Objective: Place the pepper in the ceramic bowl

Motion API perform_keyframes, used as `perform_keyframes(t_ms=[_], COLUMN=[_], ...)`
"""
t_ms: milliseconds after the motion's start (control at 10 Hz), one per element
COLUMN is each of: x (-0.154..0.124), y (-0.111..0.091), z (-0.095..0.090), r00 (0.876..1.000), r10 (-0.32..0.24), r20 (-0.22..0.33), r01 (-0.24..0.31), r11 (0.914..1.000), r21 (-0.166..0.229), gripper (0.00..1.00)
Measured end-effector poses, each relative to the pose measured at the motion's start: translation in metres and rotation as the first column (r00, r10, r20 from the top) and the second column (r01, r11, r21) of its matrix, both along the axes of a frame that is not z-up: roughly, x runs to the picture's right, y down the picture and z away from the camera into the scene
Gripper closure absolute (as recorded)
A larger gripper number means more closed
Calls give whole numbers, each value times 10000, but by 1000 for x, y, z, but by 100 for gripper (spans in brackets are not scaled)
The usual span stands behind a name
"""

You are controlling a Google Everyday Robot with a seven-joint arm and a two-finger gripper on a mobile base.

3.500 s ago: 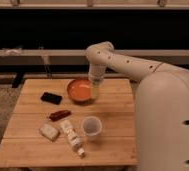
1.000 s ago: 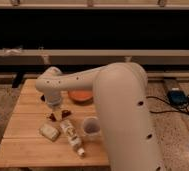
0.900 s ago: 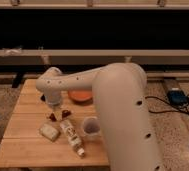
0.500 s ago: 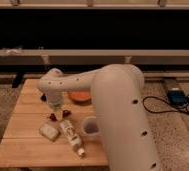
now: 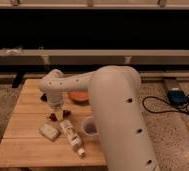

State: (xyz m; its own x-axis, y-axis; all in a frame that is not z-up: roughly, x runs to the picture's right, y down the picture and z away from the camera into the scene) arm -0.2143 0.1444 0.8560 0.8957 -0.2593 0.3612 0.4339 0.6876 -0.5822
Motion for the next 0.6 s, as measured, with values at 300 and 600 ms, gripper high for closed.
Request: perform_keyframes(t_ms=[300,600], x=[4,5], y=[4,6], z=[11,16], r00=[9999,9996], r10=[-51,-149], r20=[-153,-223], r01=[49,146], r11=[9999,9998], r21=[-94,-149], gripper=[39,60])
